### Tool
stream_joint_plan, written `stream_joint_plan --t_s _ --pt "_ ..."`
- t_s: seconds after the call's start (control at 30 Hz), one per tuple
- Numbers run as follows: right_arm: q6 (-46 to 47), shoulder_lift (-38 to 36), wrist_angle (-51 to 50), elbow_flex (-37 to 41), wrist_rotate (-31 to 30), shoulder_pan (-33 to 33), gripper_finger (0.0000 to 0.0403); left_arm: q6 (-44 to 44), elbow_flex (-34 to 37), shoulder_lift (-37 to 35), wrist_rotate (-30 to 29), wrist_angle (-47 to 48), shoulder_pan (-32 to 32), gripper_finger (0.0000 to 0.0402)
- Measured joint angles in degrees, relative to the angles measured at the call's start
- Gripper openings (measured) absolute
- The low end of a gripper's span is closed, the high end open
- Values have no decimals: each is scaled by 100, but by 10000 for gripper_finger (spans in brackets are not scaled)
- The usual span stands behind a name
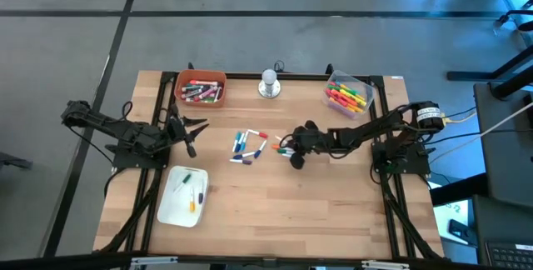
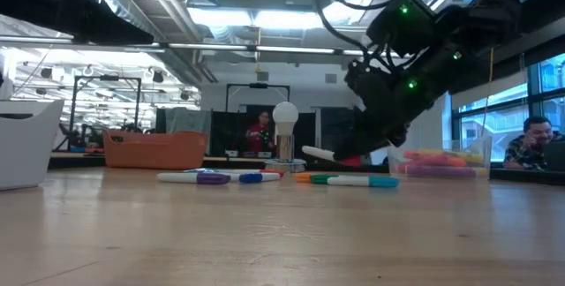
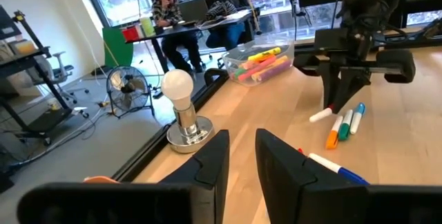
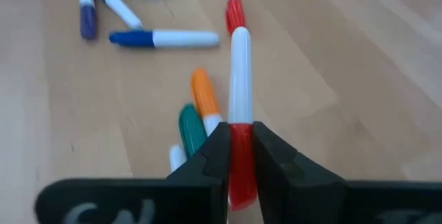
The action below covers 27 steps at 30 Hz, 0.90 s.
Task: Pick & Place Markers
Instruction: Put the small red highlighter pen into the white bin
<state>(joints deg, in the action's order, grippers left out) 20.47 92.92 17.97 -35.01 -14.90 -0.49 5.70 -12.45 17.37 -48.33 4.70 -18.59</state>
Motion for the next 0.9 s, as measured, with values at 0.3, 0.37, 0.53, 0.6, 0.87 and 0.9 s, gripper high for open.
stream_joint_plan --t_s 0.3,0.37,0.53,0.6,0.87,0.9 --pt "-116 0 185 -509 255 234 42 1 0 0 0 1 0 70" --pt "-235 -2 182 -725 313 315 42 1 0 0 -1 1 0 69" --pt "-575 -2 -499 -1334 448 376 42 1 0 0 -1 1 0 66" --pt "-616 -2 -840 -1521 442 376 42 1 0 0 -1 1 0 66" --pt "-715 -2 -1055 -1630 249 374 41 1 0 0 -1 3 0 68" --pt "-712 -2 -1055 -1630 249 374 41 1 0 0 0 1 0 67"
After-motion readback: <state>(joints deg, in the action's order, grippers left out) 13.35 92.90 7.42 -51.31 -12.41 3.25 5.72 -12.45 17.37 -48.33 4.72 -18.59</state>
